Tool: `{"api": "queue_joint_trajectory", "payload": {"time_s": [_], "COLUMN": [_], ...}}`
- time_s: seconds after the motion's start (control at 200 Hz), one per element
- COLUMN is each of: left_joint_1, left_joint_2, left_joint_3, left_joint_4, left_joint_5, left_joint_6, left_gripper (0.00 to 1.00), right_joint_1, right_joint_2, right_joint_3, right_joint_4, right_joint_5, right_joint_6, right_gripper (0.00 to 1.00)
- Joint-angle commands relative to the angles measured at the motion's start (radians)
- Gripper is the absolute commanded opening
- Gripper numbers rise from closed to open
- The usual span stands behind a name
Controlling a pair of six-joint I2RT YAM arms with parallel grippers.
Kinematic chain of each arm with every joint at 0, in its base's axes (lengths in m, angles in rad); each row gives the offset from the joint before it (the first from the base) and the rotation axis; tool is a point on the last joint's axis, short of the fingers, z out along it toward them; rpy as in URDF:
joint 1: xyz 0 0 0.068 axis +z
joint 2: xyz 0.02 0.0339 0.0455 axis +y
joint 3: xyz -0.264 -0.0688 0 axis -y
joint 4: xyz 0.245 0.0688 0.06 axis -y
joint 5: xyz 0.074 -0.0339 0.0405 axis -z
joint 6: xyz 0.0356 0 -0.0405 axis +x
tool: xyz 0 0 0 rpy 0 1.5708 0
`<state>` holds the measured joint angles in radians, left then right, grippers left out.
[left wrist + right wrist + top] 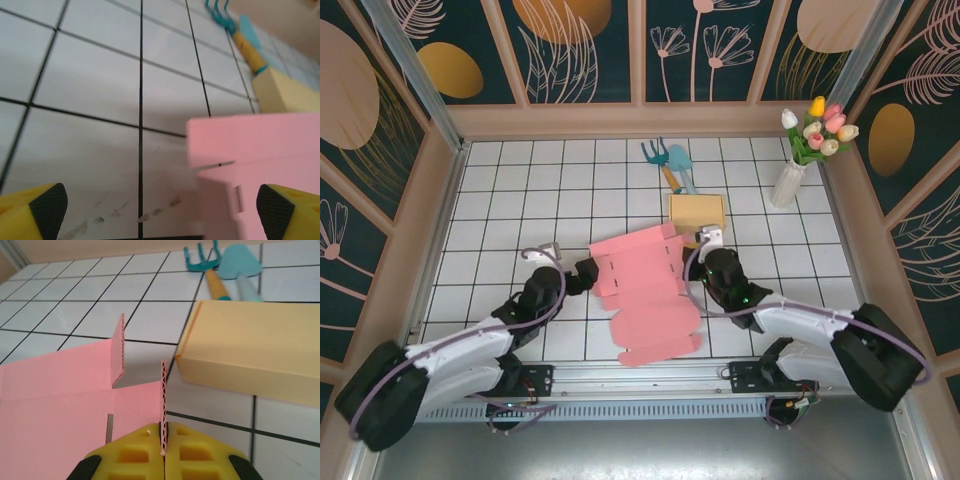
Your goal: Fold the paper box
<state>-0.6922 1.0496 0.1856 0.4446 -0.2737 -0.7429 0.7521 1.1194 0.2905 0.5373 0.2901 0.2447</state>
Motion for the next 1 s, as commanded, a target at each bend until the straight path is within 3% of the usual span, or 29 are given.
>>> {"api": "queue_joint_trajectory", "payload": {"time_s": [0.0,0.14,0.34,0.42,0.54,0.575,0.726,0.836,0.916,0.996], "left_joint_1": [0.007,0.009,0.008,0.008,0.008,0.008,0.008,0.008,0.008,0.008], "left_joint_2": [0.140,0.298,0.389,0.401,0.387,0.377,0.307,0.224,0.158,0.104], "left_joint_3": [0.044,0.057,0.074,0.074,0.086,0.090,0.097,0.101,0.079,0.053], "left_joint_4": [0.230,0.398,0.544,0.581,0.541,0.524,0.459,0.396,0.414,0.437], "left_joint_5": [0.126,0.247,0.443,0.493,0.485,0.477,0.408,0.299,0.241,0.197], "left_joint_6": [0.043,0.048,0.061,0.070,0.105,0.119,0.175,0.255,0.328,0.388], "left_gripper": [0.98,0.87,0.66,0.44,0.07,0.00,0.00,0.00,0.00,0.00], "right_joint_1": [-0.015,-0.047,-0.088,-0.098,-0.102,-0.103,-0.103,-0.104,-0.106,-0.105], "right_joint_2": [-0.090,-0.186,-0.267,-0.277,-0.282,-0.285,-0.301,-0.327,-0.316,-0.274], "right_joint_3": [-0.062,-0.111,-0.163,-0.172,-0.159,-0.149,-0.063,0.034,0.114,0.207], "right_joint_4": [0.109,0.086,0.065,0.066,0.040,0.025,-0.075,-0.140,-0.149,-0.165], "right_joint_5": [0.036,0.011,-0.021,-0.035,-0.048,-0.052,-0.053,-0.045,-0.094,-0.211], "right_joint_6": [-0.008,-0.001,0.005,0.003,-0.006,-0.008,-0.052,-0.074,-0.097,-0.227], "right_gripper": [0.00,0.00,0.00,0.00,0.00,0.05,0.26,0.42,0.54,0.56]}}
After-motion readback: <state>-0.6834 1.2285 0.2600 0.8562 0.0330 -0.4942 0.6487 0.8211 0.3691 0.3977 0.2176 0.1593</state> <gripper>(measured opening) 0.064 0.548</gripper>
